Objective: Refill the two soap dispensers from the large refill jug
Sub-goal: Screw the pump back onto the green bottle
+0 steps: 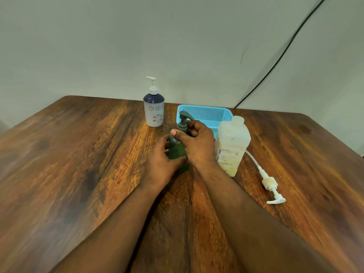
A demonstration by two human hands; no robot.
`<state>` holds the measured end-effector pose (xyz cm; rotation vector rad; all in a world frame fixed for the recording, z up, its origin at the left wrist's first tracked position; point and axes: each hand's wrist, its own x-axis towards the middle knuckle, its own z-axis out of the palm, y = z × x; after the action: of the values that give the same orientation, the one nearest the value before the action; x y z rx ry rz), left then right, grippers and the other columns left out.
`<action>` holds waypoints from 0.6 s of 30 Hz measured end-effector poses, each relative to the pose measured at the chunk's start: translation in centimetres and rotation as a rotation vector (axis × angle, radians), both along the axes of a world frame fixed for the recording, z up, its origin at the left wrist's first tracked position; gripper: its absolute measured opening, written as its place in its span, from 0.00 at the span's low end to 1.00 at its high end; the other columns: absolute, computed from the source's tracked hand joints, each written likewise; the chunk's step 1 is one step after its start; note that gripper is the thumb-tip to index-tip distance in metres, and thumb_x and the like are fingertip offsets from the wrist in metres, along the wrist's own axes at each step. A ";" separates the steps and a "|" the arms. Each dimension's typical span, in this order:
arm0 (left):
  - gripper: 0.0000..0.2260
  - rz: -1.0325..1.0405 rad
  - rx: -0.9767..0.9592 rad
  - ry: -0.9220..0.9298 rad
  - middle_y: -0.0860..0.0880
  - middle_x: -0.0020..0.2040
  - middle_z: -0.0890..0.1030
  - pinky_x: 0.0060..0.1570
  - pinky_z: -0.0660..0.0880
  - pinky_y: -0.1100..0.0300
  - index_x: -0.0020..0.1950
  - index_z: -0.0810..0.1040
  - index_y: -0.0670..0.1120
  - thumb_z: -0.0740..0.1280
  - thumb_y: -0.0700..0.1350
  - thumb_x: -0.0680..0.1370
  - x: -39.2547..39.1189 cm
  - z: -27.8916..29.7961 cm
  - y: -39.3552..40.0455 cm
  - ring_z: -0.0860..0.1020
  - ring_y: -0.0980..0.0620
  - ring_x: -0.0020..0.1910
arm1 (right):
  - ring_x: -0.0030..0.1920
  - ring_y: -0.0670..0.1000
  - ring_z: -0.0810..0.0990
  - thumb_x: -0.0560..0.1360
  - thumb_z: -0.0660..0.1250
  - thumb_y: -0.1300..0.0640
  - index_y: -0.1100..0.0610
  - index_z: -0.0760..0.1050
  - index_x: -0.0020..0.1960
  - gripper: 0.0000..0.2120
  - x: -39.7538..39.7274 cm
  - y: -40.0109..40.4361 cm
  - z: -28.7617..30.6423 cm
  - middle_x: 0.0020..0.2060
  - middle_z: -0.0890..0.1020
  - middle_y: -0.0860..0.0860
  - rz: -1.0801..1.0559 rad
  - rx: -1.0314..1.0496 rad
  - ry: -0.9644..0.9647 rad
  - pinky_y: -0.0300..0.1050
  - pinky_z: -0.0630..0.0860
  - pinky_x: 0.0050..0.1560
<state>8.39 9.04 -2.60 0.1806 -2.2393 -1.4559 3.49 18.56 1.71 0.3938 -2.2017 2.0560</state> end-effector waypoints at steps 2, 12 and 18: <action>0.42 -0.118 -0.066 -0.148 0.53 0.67 0.75 0.61 0.76 0.56 0.75 0.65 0.52 0.81 0.49 0.65 -0.2 0.4 -1.4 0.75 0.54 0.63 | 0.48 0.42 0.82 0.68 0.77 0.55 0.50 0.78 0.49 0.12 0.0 0.5 1.2 0.45 0.84 0.44 0.039 0.143 0.043 0.47 0.80 0.56; 0.56 -0.394 -0.916 -0.864 0.46 0.77 0.65 0.70 0.67 0.40 0.79 0.54 0.53 0.84 0.51 0.59 -5.8 4.8 0.9 0.65 0.39 0.74 | 0.46 0.49 0.85 0.66 0.79 0.58 0.55 0.79 0.50 0.15 -2.0 5.5 12.4 0.45 0.86 0.51 0.050 0.058 0.311 0.53 0.81 0.52; 0.47 -0.409 -1.166 -0.883 0.48 0.64 0.79 0.61 0.77 0.51 0.75 0.66 0.50 0.84 0.54 0.60 -9.1 3.8 1.7 0.79 0.47 0.62 | 0.46 0.52 0.85 0.64 0.80 0.58 0.51 0.78 0.45 0.14 -7.4 7.9 14.6 0.43 0.85 0.52 -0.020 0.130 0.361 0.57 0.82 0.47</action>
<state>-0.70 10.76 1.21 -0.0476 -3.5879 0.1111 -3.94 26.44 16.26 0.6917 -2.1089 1.6769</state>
